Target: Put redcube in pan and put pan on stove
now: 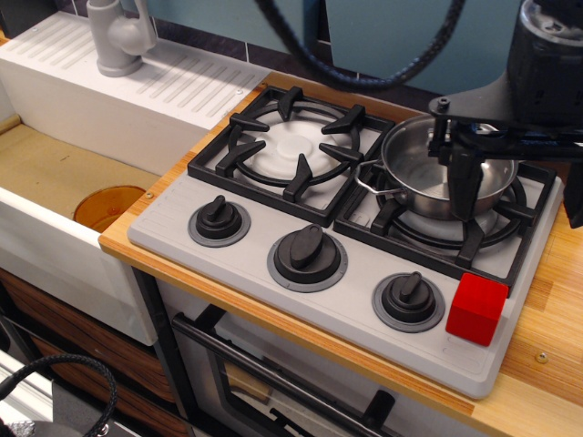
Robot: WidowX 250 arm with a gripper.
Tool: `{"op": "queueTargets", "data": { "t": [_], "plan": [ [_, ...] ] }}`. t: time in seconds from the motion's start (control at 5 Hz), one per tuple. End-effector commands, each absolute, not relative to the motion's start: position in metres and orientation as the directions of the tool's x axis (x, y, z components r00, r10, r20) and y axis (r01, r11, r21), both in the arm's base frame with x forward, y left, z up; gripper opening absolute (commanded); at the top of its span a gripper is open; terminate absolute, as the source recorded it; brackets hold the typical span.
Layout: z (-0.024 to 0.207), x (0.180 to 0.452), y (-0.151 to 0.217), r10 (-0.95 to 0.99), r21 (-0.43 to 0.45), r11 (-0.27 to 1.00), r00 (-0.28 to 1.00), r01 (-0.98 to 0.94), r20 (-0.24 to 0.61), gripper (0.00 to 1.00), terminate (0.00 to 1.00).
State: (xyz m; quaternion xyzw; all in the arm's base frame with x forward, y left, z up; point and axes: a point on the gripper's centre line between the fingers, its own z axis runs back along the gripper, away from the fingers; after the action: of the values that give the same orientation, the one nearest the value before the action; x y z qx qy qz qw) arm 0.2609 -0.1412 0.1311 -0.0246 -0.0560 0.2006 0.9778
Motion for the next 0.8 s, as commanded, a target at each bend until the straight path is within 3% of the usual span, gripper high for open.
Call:
{"op": "queueTargets", "data": {
  "t": [0.0, 0.6],
  "plan": [
    [0.131, 0.261, -0.141, 0.395, -0.071, 0.918, 0.913, -0.39, 0.1, 1.0, 0.0],
    [0.082, 0.275, -0.132, 0.37, -0.126, 0.928, 0.91, -0.351, 0.187, 1.0, 0.0]
  ]
}}
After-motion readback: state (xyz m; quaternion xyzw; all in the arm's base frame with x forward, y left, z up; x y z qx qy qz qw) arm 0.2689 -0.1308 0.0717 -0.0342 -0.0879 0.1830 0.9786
